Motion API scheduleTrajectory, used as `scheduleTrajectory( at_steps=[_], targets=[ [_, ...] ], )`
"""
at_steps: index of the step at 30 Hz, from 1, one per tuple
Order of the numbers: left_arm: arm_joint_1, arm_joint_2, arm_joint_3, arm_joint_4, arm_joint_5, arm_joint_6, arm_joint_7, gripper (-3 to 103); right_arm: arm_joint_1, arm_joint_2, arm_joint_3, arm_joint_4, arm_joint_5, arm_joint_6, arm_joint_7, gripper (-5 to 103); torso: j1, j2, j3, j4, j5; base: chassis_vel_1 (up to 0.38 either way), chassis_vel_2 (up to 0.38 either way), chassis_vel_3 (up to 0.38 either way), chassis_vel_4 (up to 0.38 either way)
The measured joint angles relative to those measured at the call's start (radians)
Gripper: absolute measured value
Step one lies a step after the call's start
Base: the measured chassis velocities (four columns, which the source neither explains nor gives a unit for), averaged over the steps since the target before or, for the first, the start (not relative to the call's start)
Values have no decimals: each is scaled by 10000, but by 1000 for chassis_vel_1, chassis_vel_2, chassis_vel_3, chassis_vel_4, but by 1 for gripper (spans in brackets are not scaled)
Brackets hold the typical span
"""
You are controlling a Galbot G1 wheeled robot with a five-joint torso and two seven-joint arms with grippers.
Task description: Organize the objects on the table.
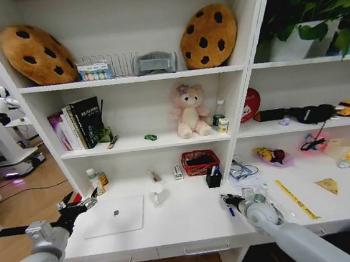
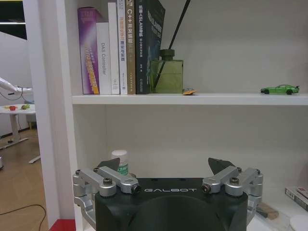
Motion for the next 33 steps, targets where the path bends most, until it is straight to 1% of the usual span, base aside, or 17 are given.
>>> scheduleTrajectory(
  at_steps=[1, 2, 4, 5, 7, 15, 18, 20, 21, 22, 23, 25, 26, 28, 29, 32, 33],
  targets=[
    [0, 0, 0, 0, 1, 0, 0, 100, 14, 2, -19, -39, 52, 0, 3, 24, 0, 0, 0, 0, 0, 0, 0, 0, 0],
    [0, 0, 0, 0, 1, 0, 0, 100, 14, 2, -19, -39, 52, 0, 3, 24, 0, 0, 0, 0, 0, 0, 0, 0, 0],
    [0, 0, 0, 0, 0, 0, 0, 100, 32, 12, -28, -107, 98, 3, 8, 17, 0, 0, 0, 0, -1, 0, 0, 0, 0],
    [0, 0, 0, 0, 0, 0, 0, 100, 32, 12, -28, -107, 98, 3, 8, 17, 0, 0, 0, 0, -1, 0, 0, 0, 0],
    [0, 0, 0, 0, 0, 0, 0, 100, 36, 19, -41, -132, 137, 6, 45, 12, -1, 1, -1, 0, -1, 0, 0, 0, 0],
    [0, 0, 0, 0, 0, 0, 0, 100, 41, 26, -50, -164, 108, 11, 79, 12, -1, 1, -1, 0, -1, 0, 0, 0, 0],
    [0, 0, 0, 0, 0, 0, 0, 100, 36, 37, -46, -122, -195, 108, 41, 12, -1, 1, 0, -1, 3, 0, 0, 0, 0],
    [0, 0, 0, 0, 0, 0, 0, 100, 30, 38, -32, -35, -832, 468, -233, 12, 0, 0, 0, -4, 5, 0, 0, 0, 0],
    [0, 0, 0, 0, 1, 0, 0, 100, 183, 78, -31, 82, -2201, 1647, -813, 12, -1, 0, 0, -2, 2, 0, 0, 0, 0],
    [1, 0, 0, 0, 0, 0, 0, 100, 298, 121, -62, 75, -2612, 2074, -908, 12, -1, 0, 0, -1, 1, 0, 0, 0, 0],
    [1, 0, 0, 0, 0, 0, 0, 100, 298, 121, -62, 75, -2612, 2074, -908, 12, -1, 0, 0, -1, 1, 0, 0, 0, 0],
    [0, 0, 0, 0, 0, 0, 0, 100, 593, 214, -119, -171, -3725, 3057, -1283, 12, -1, 0, 0, 2, 0, 0, 0, 0, 0],
    [0, 0, 0, 0, 0, 0, 0, 100, 593, 214, -119, -171, -3725, 3057, -1283, 12, -1, 0, 0, 2, 0, 0, 0, 0, 0],
    [0, 0, 0, 0, 0, 0, -1, 100, 860, 335, -155, -623, -4350, 4118, -1579, 12, 0, 0, 0, 0, 0, 0, 0, 0, 0],
    [0, 0, 0, 0, 0, 0, -1, 100, 860, 335, -155, -623, -4350, 4118, -1579, 12, 0, 0, 0, 0, 0, 0, 0, 0, 0],
    [0, 0, 0, 0, 0, 0, -1, 100, 1386, 523, -394, -1375, -4639, 4951, -1810, 12, 0, 0, 0, -2, 0, 0, 0, 0, 0],
    [0, 0, 0, 0, 0, 0, -1, 100, 1386, 523, -394, -1375, -4639, 4951, -1810, 12, 0, 0, 0, -2, 0, 0, 0, 0, 0]
  ],
)
